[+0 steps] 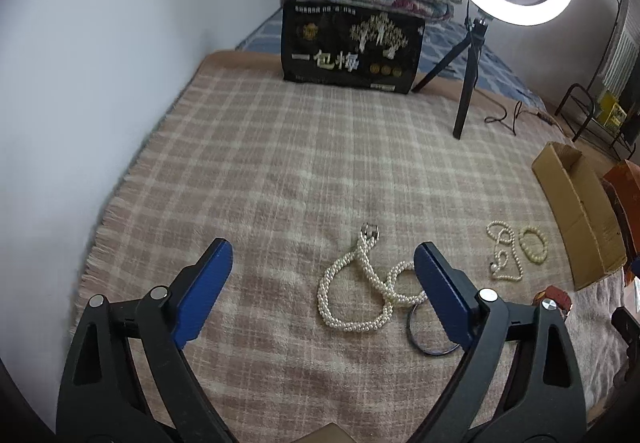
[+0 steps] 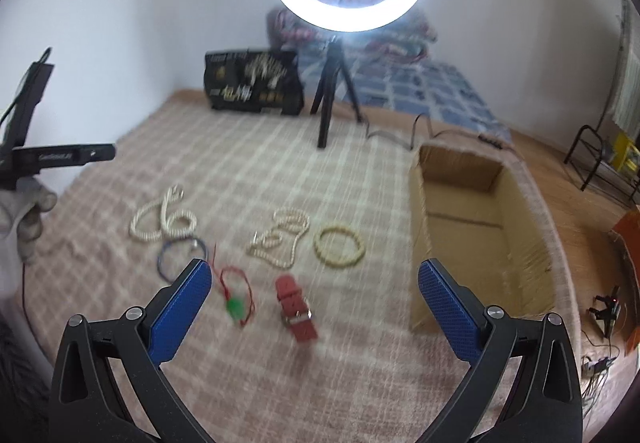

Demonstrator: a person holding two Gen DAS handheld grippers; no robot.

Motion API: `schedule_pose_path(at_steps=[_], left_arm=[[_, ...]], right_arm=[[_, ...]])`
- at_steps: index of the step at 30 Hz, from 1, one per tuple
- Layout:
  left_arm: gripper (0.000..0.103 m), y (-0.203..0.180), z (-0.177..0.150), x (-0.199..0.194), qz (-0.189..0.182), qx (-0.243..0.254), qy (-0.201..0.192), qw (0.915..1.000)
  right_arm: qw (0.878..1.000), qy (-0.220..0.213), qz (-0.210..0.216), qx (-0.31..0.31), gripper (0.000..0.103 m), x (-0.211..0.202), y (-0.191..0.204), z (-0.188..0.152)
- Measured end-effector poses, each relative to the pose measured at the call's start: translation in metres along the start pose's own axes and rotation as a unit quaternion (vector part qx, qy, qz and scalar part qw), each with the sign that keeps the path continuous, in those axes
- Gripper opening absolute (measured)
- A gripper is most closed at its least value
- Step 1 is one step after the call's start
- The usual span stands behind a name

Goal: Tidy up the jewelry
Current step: 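Grasp the twisted pearl necklace with the left tool while the right tool grasps the red watch strap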

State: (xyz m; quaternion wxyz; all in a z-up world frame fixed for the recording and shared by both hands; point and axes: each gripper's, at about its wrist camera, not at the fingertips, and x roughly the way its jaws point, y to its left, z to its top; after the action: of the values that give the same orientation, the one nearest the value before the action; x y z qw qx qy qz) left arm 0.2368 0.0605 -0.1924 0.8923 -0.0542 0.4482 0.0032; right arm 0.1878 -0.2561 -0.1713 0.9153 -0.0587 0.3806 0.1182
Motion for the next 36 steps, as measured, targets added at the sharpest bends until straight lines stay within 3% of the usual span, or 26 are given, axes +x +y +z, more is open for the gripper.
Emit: schedule_pose_path(at_steps=[2,6,12,16,29,32,34,36], left_arm=[[0.090,0.003,-0.004,0.022,-0.023,-0.016,0.036,0.9990],[0.087,-0.001,-0.011,0.048,-0.018,-0.016,0.066,0.9975],[0.087,-0.013,-0.012,0.070,0.002,0.004,0.079,0.9969],[0.078,-0.012,-0.010,0.086,0.014,0.006,0.091,0.9958],[0.077,-0.024,-0.009,0.115,0.032,0.030,0.098,0.9942],[0.066,-0.025,-0.006,0.117,0.038,0.023,0.094,0.9946],[0.044,-0.026,-0.003,0.116,0.037,0.023,0.092,0.9948],[0.025,-0.027,-0.002,0.114,0.032,0.022,0.091,0.9951]], right_arm=[[1.000,0.014,0.012,-0.004,0.102,0.009,0.000,-0.005],[0.999,0.036,0.021,-0.001,0.102,0.025,-0.004,-0.011],[0.998,0.048,0.025,-0.016,0.102,0.038,0.003,-0.011],[0.998,0.053,0.019,-0.024,0.100,0.046,0.004,-0.014],[0.997,0.067,0.011,-0.045,0.090,0.068,0.015,-0.012],[0.996,0.076,0.010,-0.053,0.082,0.073,0.018,-0.013],[0.995,0.079,0.008,-0.057,0.082,0.076,0.020,-0.014],[0.994,0.086,0.012,-0.060,0.067,0.079,0.021,-0.015]])
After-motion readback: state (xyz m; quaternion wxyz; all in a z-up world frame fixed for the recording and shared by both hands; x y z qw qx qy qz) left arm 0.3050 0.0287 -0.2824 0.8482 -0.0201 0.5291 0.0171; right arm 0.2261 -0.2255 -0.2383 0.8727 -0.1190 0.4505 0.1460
